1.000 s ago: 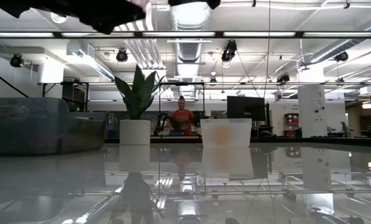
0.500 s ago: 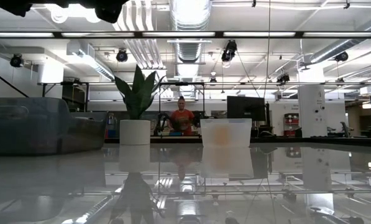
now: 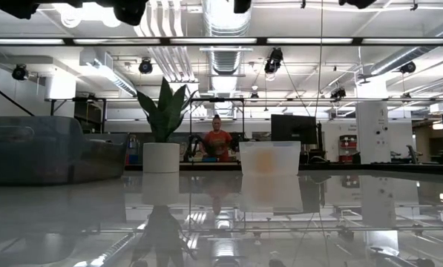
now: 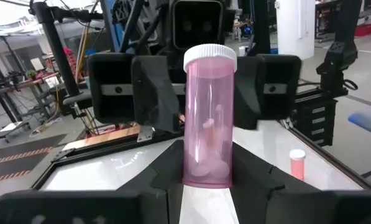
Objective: Pick and place medicine bottles into bin by pill shape (circle, oval)
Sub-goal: Put the top small pink pill bottle into the black bin
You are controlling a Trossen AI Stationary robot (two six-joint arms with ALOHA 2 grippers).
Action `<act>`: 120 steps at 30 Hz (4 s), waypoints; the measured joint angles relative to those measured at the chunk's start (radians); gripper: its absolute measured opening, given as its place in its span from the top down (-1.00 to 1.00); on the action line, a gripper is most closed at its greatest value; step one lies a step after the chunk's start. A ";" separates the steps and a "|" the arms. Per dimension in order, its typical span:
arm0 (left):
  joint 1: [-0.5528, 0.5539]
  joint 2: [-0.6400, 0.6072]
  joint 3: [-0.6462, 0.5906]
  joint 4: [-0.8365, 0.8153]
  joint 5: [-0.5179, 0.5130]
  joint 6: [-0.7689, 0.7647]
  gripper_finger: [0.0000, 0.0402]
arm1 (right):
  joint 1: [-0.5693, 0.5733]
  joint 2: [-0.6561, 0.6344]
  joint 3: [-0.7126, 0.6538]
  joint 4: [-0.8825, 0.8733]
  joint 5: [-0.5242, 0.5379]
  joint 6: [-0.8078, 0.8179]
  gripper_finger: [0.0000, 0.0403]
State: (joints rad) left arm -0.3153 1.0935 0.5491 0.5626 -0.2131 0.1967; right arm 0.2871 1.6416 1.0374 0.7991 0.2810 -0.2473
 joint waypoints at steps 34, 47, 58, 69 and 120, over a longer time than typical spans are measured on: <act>0.000 0.000 0.000 -0.002 0.001 -0.033 0.52 | -0.006 0.084 0.104 0.013 0.037 -0.039 0.57; 0.000 0.000 -0.001 -0.082 -0.003 -0.035 0.04 | -0.013 -0.016 0.108 -0.417 0.093 0.129 0.55; 0.023 0.097 0.006 0.071 -0.004 -0.027 0.00 | -0.037 -0.048 0.172 -0.854 0.114 0.327 0.55; 0.096 0.269 0.085 0.116 -0.006 -0.027 0.00 | -0.037 -0.048 0.172 -0.855 0.114 0.326 0.55; -0.172 -0.015 0.081 -0.633 -0.739 -0.480 0.51 | -0.037 -0.128 0.168 -1.034 0.115 0.352 -0.10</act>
State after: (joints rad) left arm -0.4871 1.0789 0.6300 -0.0707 -0.9520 -0.2838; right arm 0.2497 1.5131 1.2057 -0.2345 0.3961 0.1049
